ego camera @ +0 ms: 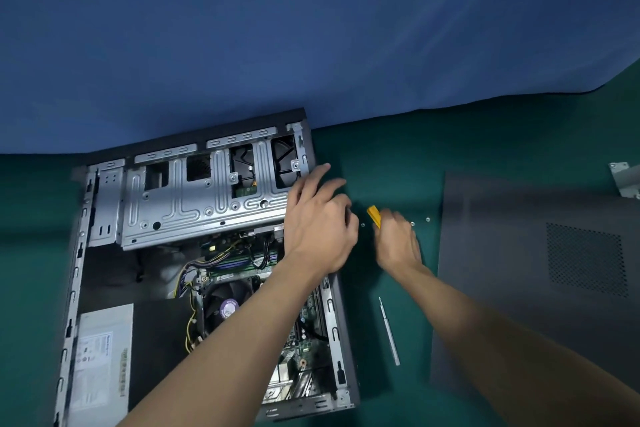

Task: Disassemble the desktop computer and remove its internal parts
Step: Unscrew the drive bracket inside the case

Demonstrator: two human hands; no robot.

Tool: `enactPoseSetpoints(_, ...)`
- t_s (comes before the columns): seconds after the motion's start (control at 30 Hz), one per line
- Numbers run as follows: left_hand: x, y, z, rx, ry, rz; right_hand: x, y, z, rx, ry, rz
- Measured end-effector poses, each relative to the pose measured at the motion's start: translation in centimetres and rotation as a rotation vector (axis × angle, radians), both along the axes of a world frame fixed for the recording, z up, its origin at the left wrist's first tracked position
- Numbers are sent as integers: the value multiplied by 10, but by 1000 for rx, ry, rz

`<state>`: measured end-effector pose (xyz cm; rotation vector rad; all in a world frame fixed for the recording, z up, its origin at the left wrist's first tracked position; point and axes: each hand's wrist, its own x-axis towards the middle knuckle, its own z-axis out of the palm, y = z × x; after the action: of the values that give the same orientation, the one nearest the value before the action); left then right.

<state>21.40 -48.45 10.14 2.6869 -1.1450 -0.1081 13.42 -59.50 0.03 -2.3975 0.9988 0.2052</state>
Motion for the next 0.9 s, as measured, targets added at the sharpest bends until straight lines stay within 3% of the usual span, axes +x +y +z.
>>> enactPoseSetpoints(0.3,-1,3,-1,-35,-10,-26,-22,8,27,203,-37,-177)
enactPoseSetpoints(0.5,-4,12,-1,-178,46,-55,-66,42,20,37,127,-85)
enactPoseSetpoints(0.7,-13,34,5,-145,107,-148,-66,52,24,-48,195,-79)
enactPoseSetpoints(0.8,-14,51,15,-323,188,15,-58,51,40,-73,206,-58)
enactPoseSetpoints(0.9,-16,78,17,-535,216,442,-38,58,78,199,-68,-179)
